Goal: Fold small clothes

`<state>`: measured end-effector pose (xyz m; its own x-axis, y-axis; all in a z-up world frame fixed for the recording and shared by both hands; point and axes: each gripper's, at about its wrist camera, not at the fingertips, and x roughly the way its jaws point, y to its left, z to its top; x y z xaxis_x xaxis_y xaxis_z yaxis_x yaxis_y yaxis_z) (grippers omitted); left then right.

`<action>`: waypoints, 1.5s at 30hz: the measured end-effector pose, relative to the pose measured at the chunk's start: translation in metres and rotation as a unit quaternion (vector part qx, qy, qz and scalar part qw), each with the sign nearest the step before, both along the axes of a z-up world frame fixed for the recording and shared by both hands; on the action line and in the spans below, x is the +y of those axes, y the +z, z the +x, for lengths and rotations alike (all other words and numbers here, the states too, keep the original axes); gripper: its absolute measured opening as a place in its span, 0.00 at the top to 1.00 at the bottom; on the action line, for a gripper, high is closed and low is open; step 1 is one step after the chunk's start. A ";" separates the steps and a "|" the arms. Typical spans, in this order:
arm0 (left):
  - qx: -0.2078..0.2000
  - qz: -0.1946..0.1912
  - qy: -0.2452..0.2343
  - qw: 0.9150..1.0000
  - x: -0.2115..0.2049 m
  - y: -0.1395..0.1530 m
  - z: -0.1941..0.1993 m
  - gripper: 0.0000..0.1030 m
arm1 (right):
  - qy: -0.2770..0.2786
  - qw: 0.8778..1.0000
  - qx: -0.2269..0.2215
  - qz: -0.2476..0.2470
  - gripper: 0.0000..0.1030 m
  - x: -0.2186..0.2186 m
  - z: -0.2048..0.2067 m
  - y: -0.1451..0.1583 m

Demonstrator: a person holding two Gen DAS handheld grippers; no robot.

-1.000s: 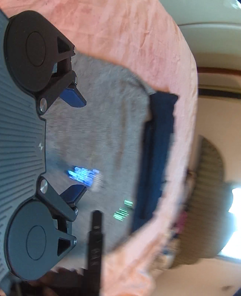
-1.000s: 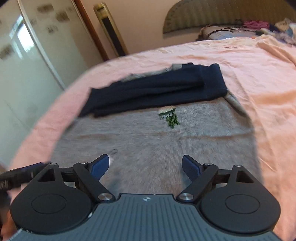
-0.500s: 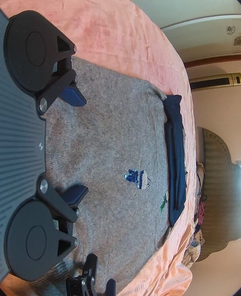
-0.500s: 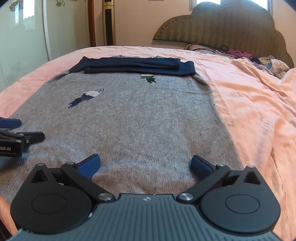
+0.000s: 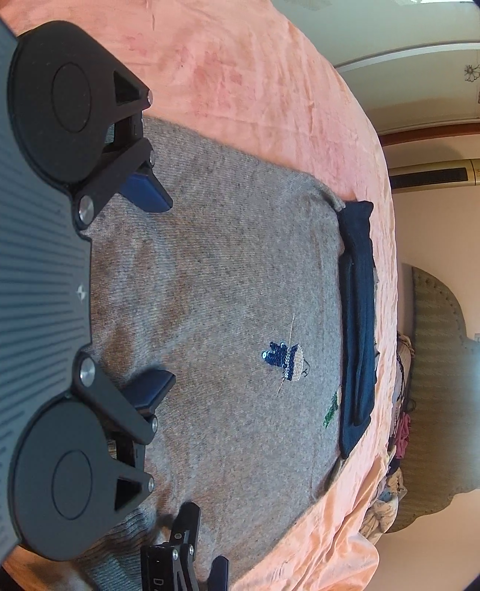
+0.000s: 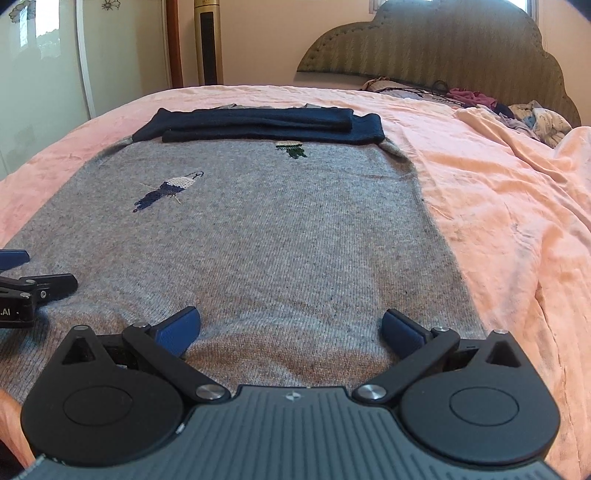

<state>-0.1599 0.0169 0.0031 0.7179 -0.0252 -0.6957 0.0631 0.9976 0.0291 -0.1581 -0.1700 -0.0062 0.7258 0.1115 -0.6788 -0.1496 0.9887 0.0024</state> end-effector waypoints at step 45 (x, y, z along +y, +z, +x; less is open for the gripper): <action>0.152 -0.501 0.019 0.852 0.139 -0.019 -0.039 0.31 | -0.035 0.928 0.169 0.331 0.19 -0.146 -0.033 0.013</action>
<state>-0.1988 0.1558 -0.0157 0.5213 -0.6970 -0.4924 -0.1169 0.5132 -0.8503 -0.1915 -0.3162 0.0066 0.5053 0.5454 -0.6687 0.0349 0.7614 0.6473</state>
